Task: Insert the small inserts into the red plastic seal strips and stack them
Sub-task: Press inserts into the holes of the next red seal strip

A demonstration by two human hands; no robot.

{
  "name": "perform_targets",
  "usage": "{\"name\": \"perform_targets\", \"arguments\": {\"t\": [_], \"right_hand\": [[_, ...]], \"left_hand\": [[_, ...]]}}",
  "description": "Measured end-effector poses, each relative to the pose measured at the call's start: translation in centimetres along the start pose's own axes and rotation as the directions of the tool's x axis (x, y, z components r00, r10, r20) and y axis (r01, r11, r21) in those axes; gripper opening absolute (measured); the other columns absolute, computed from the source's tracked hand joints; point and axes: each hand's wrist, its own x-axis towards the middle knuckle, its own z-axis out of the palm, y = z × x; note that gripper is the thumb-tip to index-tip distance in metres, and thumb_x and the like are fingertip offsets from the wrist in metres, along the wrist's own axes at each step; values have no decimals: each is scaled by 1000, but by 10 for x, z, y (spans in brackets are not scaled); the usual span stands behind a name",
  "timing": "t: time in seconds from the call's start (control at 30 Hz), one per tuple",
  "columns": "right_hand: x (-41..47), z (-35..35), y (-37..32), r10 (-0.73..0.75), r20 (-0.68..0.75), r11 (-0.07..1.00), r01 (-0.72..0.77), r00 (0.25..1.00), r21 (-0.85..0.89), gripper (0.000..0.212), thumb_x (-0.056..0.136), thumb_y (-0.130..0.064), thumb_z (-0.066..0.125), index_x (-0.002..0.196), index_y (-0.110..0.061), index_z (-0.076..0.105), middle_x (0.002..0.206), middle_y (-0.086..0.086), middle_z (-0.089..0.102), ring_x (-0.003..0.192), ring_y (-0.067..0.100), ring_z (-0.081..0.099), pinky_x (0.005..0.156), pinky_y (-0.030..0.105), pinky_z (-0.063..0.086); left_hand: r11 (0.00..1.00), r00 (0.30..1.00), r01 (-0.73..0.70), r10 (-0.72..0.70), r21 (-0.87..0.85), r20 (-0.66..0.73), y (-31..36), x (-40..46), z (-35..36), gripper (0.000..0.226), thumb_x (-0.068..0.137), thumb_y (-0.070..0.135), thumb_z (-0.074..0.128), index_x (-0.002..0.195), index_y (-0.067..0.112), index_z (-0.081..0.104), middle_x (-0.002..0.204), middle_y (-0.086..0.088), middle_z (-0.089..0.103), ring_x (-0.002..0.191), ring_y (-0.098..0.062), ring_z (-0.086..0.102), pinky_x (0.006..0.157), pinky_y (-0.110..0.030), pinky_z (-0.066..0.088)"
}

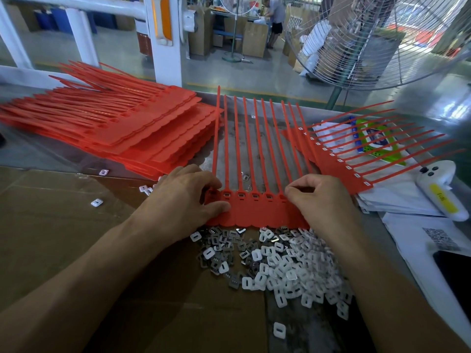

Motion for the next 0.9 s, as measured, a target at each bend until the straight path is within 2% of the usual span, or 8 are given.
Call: {"name": "perform_targets", "arguments": {"t": [0.13, 0.3, 0.37, 0.53, 0.7, 0.9], "right_hand": [[2, 5, -2, 0, 6, 999, 0, 1000, -32, 15, 91, -30, 73, 76, -30, 74, 70, -33, 66, 69, -10, 63, 52, 20, 40], [3, 4, -2, 4, 3, 997, -3, 1000, -72, 14, 91, -30, 72, 78, -28, 76, 65, -14, 70, 64, -4, 64, 55, 25, 47], [3, 4, -3, 4, 0, 997, -4, 1000, -83, 14, 91, -29, 72, 78, -28, 76, 67, -14, 70, 63, -2, 64, 58, 26, 50], [4, 5, -4, 17, -19, 994, -19, 1000, -105, 14, 89, -29, 73, 75, -30, 75, 60, -17, 68, 57, 1, 64, 56, 26, 48], [6, 6, -3, 11, -41, 991, -16, 999, -131, 14, 88, -28, 75, 75, -32, 72, 70, -17, 68, 66, 2, 64, 63, 29, 53], [6, 5, 1, 4, -22, 994, -6, 1000, -107, 9, 91, -28, 75, 82, -30, 76, 75, -22, 66, 69, -4, 61, 57, 18, 40]], "left_hand": [[1000, 1000, 2, -2, -1, 1, 1, 0, 0, 52, 84, 63, 64, 129, 37, 61, 122, 14, 55, 117, -9, 47, 104, -36, 42], [1000, 1000, 1, -1, -8, 0, 0, 1, -1, 53, 83, 64, 64, 128, 37, 62, 122, 14, 55, 117, -9, 47, 104, -37, 42], [1000, 1000, 1, -1, -5, 1, 0, 1, -1, 53, 83, 64, 63, 128, 36, 62, 122, 14, 55, 117, -9, 47, 104, -37, 42], [1000, 1000, 0, 0, -12, -7, 0, 0, 0, 51, 83, 64, 64, 126, 37, 62, 118, 15, 55, 114, -9, 47, 101, -35, 43], [1000, 1000, 3, -3, -11, -2, 0, 0, 0, 51, 83, 64, 64, 127, 37, 62, 118, 15, 55, 114, -8, 47, 101, -35, 42], [1000, 1000, 3, -3, -4, -3, 0, 1, 0, 51, 84, 63, 65, 127, 37, 62, 120, 15, 55, 115, -9, 47, 101, -34, 41]]}}
